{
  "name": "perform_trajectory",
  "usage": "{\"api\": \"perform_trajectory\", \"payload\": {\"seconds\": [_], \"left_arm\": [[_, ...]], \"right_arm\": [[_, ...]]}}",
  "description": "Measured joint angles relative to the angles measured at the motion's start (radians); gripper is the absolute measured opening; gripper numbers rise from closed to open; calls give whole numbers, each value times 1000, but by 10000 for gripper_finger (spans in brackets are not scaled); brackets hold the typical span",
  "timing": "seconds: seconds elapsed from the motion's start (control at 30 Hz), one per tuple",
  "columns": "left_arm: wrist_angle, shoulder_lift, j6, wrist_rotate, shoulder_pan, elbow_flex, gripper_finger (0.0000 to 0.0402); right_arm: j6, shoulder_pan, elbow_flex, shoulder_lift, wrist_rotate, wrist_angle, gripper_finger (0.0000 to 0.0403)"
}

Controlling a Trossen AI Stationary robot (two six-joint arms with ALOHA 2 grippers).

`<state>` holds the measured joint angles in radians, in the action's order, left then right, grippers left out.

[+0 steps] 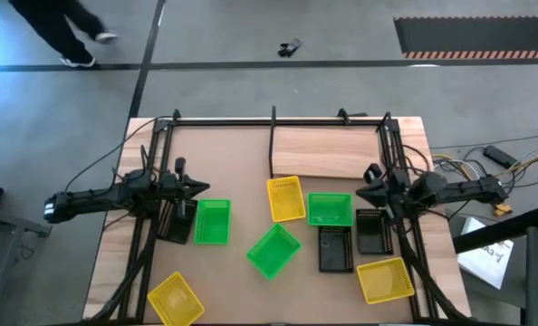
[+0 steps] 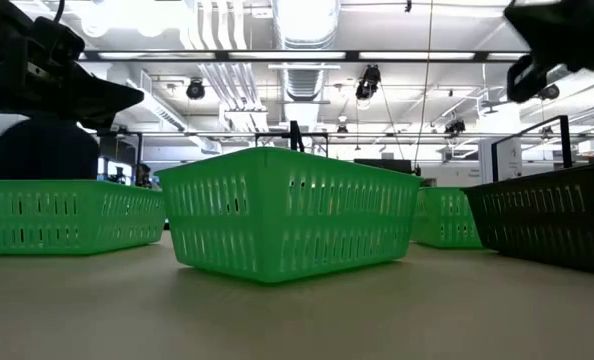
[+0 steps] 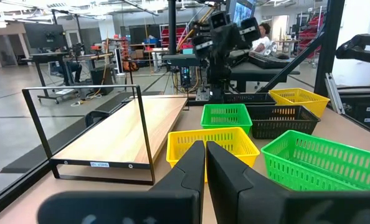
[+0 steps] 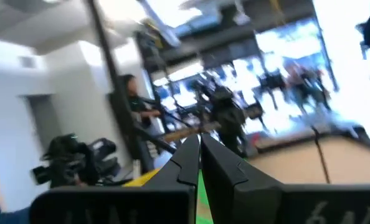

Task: Stack baskets on shelf by color
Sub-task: Put the top yellow bin on the shelf

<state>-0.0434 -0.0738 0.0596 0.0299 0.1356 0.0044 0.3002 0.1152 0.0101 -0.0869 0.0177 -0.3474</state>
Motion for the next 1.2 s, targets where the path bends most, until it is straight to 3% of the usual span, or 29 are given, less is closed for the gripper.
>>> {"api": "perform_trajectory", "payload": {"seconds": [0.2, 0.37, 0.57, 0.83, 1.0, 1.2], "left_arm": [[0, 0, 0, 0, 0, 0, 0], [0, 0, 0, -3, 0, 0, 0], [0, 0, 0, -3, 0, 0, 0], [-1, 0, 0, -2, 0, 0, 0], [0, 0, -1, 1, 0, 0, 0], [0, 0, -2, 2, 0, 0, 0]], "right_arm": [[104, 1, 37, -270, 64, -55, 9], [72, 0, 255, -602, 84, 11, 24], [-74, 1, 600, -986, 38, 326, 78], [-247, 1, 1023, -1369, -76, 732, 140], [-322, 1, 1232, -1543, -70, 977, 139], [-395, 3, 1382, -1697, -15, 1122, 116]]}}
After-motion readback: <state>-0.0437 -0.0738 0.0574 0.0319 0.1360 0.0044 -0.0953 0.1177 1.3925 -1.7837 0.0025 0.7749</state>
